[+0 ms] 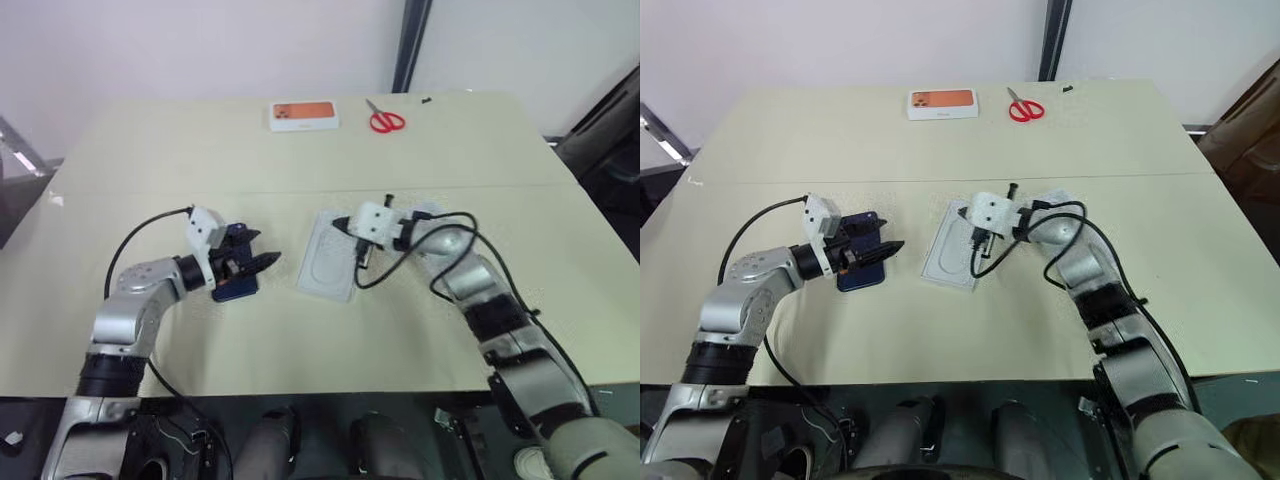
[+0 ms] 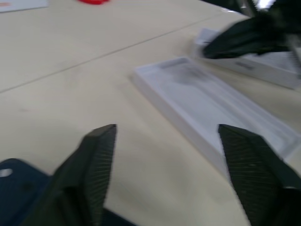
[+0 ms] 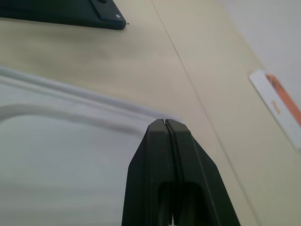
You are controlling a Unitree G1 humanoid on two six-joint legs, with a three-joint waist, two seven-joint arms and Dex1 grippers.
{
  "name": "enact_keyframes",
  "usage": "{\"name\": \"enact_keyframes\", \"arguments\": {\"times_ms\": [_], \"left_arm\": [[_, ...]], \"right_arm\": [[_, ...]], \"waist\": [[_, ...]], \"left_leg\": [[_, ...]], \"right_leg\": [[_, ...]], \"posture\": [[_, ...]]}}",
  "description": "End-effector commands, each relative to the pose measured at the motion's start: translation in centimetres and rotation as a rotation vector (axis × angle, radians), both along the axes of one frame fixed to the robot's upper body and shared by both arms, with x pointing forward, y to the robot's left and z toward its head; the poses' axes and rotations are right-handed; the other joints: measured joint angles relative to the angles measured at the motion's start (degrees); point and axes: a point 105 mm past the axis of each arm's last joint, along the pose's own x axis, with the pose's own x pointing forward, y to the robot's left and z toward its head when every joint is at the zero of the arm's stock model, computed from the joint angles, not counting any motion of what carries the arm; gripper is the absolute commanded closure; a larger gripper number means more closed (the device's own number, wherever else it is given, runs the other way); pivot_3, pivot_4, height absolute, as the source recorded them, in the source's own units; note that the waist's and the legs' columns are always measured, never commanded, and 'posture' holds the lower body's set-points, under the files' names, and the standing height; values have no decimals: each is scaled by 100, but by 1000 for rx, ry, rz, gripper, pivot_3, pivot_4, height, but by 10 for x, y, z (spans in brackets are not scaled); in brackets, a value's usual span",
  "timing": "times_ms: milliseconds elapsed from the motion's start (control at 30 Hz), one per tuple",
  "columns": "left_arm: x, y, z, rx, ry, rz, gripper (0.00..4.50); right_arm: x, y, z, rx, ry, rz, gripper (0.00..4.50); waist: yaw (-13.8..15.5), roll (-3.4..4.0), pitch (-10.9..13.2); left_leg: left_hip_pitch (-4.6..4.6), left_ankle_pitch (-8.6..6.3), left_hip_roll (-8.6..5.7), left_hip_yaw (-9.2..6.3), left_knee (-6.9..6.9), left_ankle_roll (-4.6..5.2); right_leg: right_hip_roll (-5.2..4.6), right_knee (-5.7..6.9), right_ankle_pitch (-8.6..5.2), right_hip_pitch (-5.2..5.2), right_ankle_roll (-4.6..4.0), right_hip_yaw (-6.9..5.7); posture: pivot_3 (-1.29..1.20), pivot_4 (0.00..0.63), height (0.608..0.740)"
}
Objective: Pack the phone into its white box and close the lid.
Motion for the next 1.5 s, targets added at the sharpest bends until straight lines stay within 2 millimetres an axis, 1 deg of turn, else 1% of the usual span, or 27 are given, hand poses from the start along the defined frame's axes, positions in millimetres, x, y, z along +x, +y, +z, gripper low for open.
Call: {"name": "enact_keyframes", "arguments": {"times_ms": [33,67,100,133,167,267,367,467,533,600,633,700,733,833,900,967,1133,1300,1400,1500], "left_arm": [[7,-4,-3,65,-43,17,2809],[8,-8,-6,76,-44,11,3368],[10,-12,-8,84,-42,5,3822],[11,-14,-10,89,-41,1,4343],[14,-18,-12,103,-36,4,4455],[20,-34,-23,159,-6,-15,4455],[21,-54,-28,166,51,-71,4455],[18,-63,-34,188,112,-108,4455],[13,-66,-38,220,137,-144,4455],[6,-70,-38,218,159,-184,4455],[4,-73,-34,209,144,-198,4455],[5,-79,-28,161,147,-193,4455],[5,-81,-27,166,136,-194,4455],[6,-85,-27,163,128,-196,4455],[9,-87,-26,162,114,-180,4455],[14,-84,-26,174,101,-154,4455],[18,-80,-26,170,92,-129,4455],[20,-81,-26,168,76,-123,4455],[21,-83,-25,166,70,-126,4455],[17,-85,-25,160,73,-152,4455]], "right_arm": [[-6,-21,15,5,-29,-53,4500],[-7,-28,10,-28,-23,-71,4500],[-8,-33,5,-62,-19,-85,4500],[-9,-36,2,-84,-16,-91,4500],[-10,-38,-3,-99,-9,-100,4500],[-11,-35,-8,-99,-1,-105,4500],[-11,-29,-19,-159,-12,-88,4500],[-12,-22,-25,-199,-25,-65,4500],[-10,-14,-22,-183,-33,-56,4500],[-7,-11,-18,-174,-48,-60,4500],[-5,-11,-17,-175,-52,-64,4500],[0,-15,-17,-194,-63,-81,4500],[1,-19,-18,-213,-67,-88,4500],[3,-26,-19,-229,-68,-99,4500],[2,-31,-20,-236,-52,-101,4500],[-2,-34,-23,-241,-26,-91,4500],[-12,-34,-26,-229,22,-71,4500],[-24,-28,-27,-225,64,-12,4500],[-38,-23,-31,-206,146,52,4500],[-29,-27,-29,-235,72,2,4500]], "waist": [[-13,0,0],[-13,0,0],[-14,0,0],[-18,0,0],[-25,0,0],[-23,-1,0],[-25,-1,0],[-27,-1,1],[-34,-1,1],[-41,-1,0],[-38,-1,0],[-24,-1,1],[-5,-1,1],[5,-2,1],[-5,-2,1],[-15,-2,1],[-32,-2,1],[-17,-2,1],[-6,-3,1],[-11,-2,1]], "left_leg": [[0,0,0,1,0,0],[0,0,0,2,-2,1],[0,0,1,2,-3,1],[0,0,1,2,-3,1],[0,0,1,3,-4,1],[0,0,2,4,-4,1],[-1,0,2,8,-4,1],[-1,1,2,7,-2,1],[-1,1,2,7,-2,1],[0,1,3,7,-3,0],[0,1,3,7,-3,0],[-1,1,2,7,-1,0],[-1,1,2,6,0,0],[-2,1,1,3,7,0],[-2,1,1,4,8,0],[-2,1,1,4,7,0],[-2,1,3,4,6,0],[-2,1,3,4,7,0],[-2,1,3,4,10,1],[-3,0,3,4,12,1]], "right_leg": [[0,1,0,-2,0,0],[0,2,0,-3,0,2],[1,3,0,-5,0,2],[1,3,0,-5,0,2],[1,3,0,-6,0,2],[3,4,0,-6,0,2],[3,5,0,-7,0,5],[4,6,0,-7,0,4],[4,7,0,-7,0,5],[5,8,0,-7,0,5],[5,8,0,-7,0,5],[5,7,0,-7,0,5],[4,7,0,-5,0,4],[3,5,0,0,0,1],[3,5,0,-1,0,1],[4,6,0,-3,0,2],[6,8,0,-5,0,3],[6,7,0,-2,0,3],[5,7,0,-1,0,2],[5,7,0,0,0,2]], "posture": [[0,150,734],[0,150,734],[0,150,734],[0,150,734],[0,150,734],[0,150,734],[0,150,734],[0,150,734],[0,150,734],[0,150,734],[0,150,734],[0,150,734],[0,150,734],[0,150,734],[0,150,734],[0,150,734],[0,150,734],[0,150,734],[0,150,734],[0,150,734]]}}
